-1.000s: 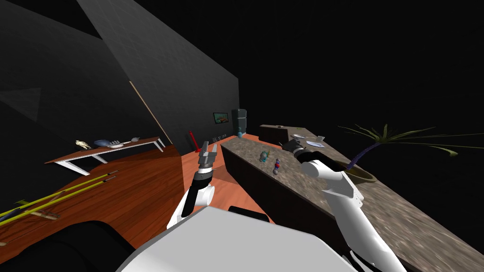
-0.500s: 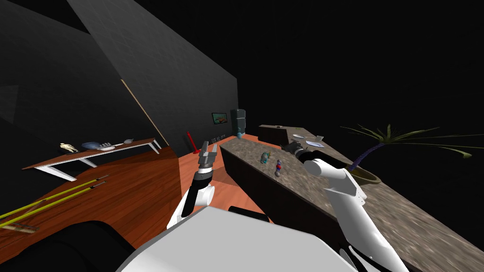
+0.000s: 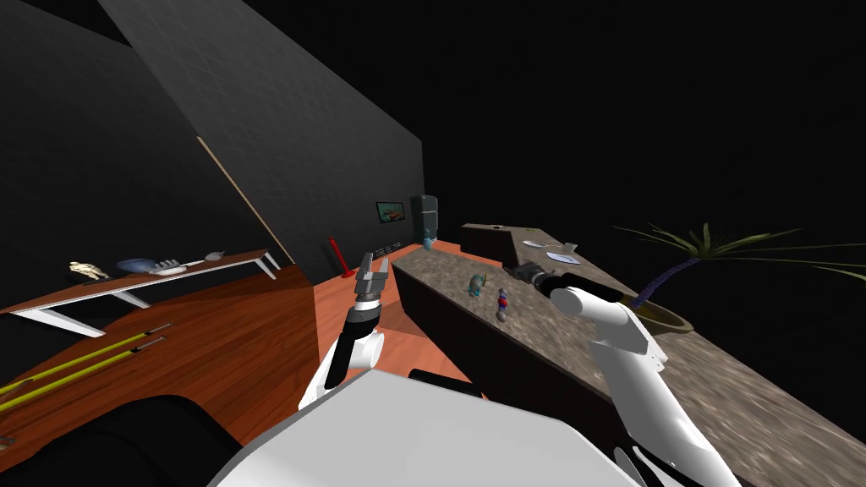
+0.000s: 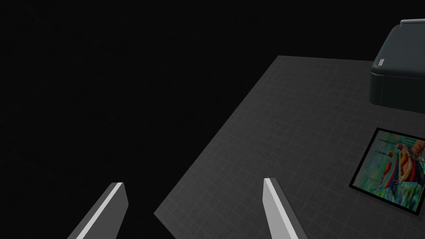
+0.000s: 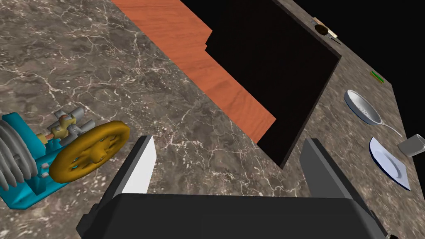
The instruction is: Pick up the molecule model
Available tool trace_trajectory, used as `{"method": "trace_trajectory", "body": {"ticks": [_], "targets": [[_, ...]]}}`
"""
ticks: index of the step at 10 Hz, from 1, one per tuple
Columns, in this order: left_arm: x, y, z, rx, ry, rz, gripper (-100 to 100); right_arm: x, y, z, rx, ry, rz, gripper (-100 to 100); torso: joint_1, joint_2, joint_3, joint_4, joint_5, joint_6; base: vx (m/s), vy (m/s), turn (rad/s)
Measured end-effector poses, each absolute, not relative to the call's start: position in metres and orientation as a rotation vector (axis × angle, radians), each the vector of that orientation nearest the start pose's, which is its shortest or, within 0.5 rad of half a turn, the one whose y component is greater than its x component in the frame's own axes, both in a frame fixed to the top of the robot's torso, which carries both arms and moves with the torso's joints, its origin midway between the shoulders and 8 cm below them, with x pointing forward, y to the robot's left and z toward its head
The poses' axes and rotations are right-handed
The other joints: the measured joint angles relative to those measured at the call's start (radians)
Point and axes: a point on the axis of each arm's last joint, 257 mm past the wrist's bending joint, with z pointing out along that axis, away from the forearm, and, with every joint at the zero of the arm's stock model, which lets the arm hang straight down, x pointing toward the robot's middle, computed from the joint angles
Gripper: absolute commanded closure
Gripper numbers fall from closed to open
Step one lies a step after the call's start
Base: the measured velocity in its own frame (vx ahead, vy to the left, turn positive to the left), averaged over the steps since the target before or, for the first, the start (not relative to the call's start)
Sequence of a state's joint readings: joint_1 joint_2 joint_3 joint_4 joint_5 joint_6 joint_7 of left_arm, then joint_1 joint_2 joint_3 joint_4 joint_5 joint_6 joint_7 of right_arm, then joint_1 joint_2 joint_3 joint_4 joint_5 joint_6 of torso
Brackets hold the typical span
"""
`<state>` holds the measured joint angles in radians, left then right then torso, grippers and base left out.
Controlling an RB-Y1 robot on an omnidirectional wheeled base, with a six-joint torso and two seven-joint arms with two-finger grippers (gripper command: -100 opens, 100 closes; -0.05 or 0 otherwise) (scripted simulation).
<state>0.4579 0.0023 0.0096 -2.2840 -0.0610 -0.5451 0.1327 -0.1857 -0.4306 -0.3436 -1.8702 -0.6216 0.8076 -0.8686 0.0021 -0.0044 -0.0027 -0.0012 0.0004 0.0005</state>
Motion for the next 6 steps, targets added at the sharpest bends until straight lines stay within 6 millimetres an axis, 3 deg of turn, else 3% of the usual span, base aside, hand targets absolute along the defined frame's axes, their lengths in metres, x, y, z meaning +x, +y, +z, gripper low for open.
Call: {"method": "trace_trajectory", "body": {"ticks": [6], "targets": [[0.338, 0.268, 0.048, -0.593, 0.559, -1.414, 0, 0.539, -0.41, -0.155, -2.741, -0.437, -1.808, -100, 0.001, 0.0, 0.0, 0.0, 0.0, 0.0, 0.056, 0.056, -0.044]]}}
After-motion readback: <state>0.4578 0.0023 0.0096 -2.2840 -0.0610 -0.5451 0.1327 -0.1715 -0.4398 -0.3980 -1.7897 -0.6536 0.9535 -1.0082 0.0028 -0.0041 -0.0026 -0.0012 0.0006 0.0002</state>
